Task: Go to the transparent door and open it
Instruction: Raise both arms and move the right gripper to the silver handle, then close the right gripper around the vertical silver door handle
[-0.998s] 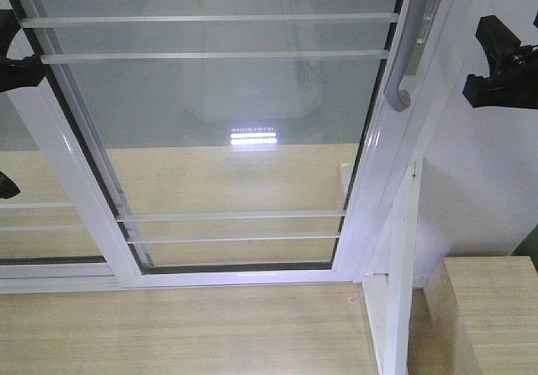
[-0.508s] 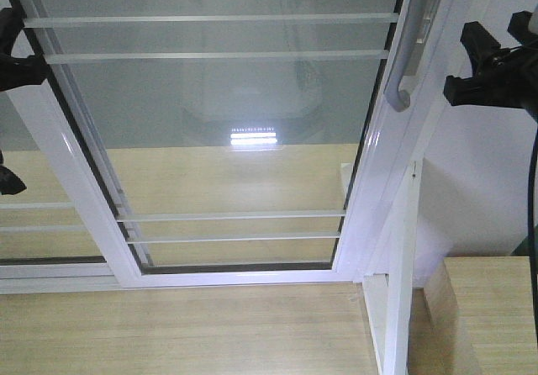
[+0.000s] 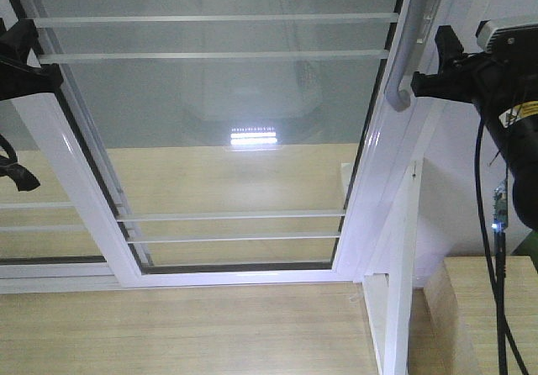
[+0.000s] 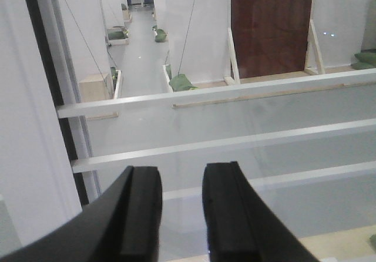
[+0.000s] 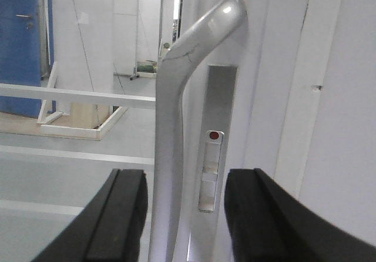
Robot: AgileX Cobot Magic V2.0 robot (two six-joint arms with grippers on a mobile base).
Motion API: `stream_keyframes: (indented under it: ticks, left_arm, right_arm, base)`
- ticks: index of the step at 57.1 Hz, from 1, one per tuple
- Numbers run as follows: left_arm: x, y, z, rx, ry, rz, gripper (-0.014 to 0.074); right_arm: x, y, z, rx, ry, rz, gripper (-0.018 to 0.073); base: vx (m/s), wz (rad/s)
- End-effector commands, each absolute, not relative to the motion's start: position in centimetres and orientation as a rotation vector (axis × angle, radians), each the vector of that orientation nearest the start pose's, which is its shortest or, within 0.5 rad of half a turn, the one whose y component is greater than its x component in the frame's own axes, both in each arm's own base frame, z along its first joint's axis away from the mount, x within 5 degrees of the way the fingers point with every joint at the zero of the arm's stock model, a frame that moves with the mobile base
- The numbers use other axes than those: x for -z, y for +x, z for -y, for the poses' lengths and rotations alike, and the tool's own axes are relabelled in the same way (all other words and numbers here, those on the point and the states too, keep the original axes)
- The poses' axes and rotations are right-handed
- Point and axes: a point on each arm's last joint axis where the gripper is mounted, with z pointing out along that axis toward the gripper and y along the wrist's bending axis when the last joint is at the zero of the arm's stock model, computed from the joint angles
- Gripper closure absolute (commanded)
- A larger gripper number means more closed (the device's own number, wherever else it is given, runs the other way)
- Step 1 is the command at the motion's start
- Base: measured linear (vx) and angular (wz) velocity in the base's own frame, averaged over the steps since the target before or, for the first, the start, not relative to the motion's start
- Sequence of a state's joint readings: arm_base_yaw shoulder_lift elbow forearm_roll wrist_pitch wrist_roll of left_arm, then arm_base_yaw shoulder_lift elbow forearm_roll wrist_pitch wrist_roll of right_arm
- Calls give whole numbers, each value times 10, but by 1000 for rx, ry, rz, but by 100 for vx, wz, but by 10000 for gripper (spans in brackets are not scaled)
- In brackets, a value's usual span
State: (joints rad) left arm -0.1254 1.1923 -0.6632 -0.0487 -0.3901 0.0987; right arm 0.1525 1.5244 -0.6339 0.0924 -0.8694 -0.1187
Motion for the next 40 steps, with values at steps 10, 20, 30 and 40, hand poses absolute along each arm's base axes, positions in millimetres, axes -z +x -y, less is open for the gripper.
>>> stream_keyframes:
  ticks: [10,20,30,40]
  left_arm:
    - [-324,262,31,40,117,-1492,178]
    - [-319,267,32,39,118,-1506,178]
    - [-316,271,32,37,117,-1499,178]
    - [-315,272,32,38,116,-1504,178]
  right_arm:
    - [-249,334,-43,-37,-63,-1351,175]
    - [-241,354,-46,-37,-68,-1355,175]
    - [-238,370,-49,-38,-72,-1347,175]
    - [-237,381,-51,-40,-76,-1342,175]
  base:
    - [0,0]
    - [0,0]
    - [0,0]
    - [0,0]
